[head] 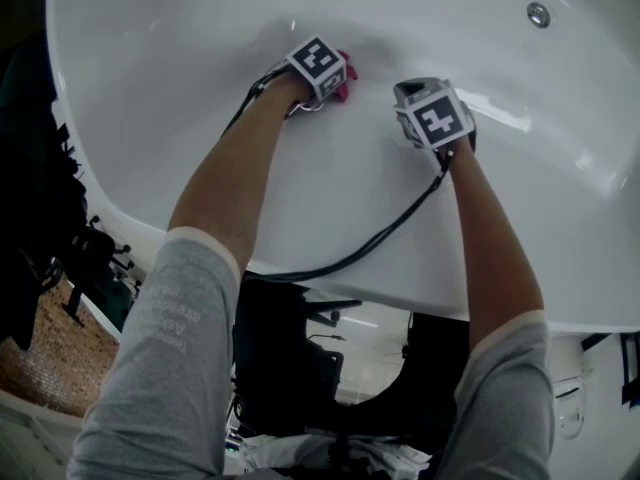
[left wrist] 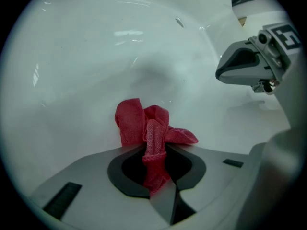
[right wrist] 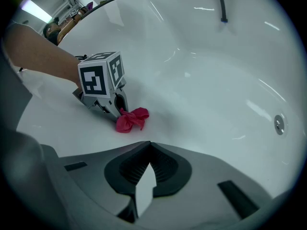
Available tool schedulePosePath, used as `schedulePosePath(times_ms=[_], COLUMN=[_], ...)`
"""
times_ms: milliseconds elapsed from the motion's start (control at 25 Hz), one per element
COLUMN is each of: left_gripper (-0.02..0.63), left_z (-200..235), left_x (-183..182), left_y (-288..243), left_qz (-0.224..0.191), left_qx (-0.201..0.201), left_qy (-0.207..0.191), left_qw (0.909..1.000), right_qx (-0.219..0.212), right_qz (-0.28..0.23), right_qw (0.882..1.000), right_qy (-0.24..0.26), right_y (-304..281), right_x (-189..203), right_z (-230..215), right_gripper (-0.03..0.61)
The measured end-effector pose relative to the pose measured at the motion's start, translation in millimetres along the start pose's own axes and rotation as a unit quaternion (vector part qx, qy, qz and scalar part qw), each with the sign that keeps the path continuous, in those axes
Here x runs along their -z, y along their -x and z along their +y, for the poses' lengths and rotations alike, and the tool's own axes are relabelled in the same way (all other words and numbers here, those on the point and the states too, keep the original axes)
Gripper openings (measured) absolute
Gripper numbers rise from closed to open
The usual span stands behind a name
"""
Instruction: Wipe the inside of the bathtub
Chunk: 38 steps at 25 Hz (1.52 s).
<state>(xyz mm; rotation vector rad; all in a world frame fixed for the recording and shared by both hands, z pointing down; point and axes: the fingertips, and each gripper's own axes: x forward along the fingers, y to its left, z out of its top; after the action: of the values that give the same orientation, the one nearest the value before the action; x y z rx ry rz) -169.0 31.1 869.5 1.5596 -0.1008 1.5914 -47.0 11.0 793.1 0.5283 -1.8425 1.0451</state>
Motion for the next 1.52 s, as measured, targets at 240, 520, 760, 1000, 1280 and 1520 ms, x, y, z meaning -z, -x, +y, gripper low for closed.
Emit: schedulePosePath(times_ms=[240, 520, 760, 1000, 1280, 1520], left_gripper=[0.077, 0.077, 0.077, 0.078, 0.078, 0.078], left_z=[-14, -41, -64, -90, -125, -130], left_x=[18, 33, 54, 81, 117, 134], left_y=[27, 65, 101, 144, 195, 223], left_qz=[0.029, 0.022, 0.029, 0.017, 0.003, -0.02], left_qx=[0.005, 0.004, -0.003, -0.023, -0.048, -0.074], left_qy=[-0.006, 0.006, 0.004, 0.009, 0.019, 0.038], left_qw=[0.9995, 0.9997, 0.9996, 0.9995, 0.9987, 0.9963], right_qx=[0.008, 0.012, 0.006, 0.012, 0.011, 0.013], right_qz=[-0.005, -0.012, -0.017, -0.029, -0.065, -0.094], right_qw=[1.0, 1.0, 1.0, 0.999, 0.998, 0.994], right_qy=[0.001, 0.002, 0.011, 0.026, 0.025, 0.048], right_y=[29, 72, 105, 152, 217, 249], right_x=[-7, -12, -26, -38, -50, -61], right_z=[5, 22, 54, 89, 142, 168], right_gripper=[0.009, 0.009, 0.009, 0.009, 0.009, 0.009])
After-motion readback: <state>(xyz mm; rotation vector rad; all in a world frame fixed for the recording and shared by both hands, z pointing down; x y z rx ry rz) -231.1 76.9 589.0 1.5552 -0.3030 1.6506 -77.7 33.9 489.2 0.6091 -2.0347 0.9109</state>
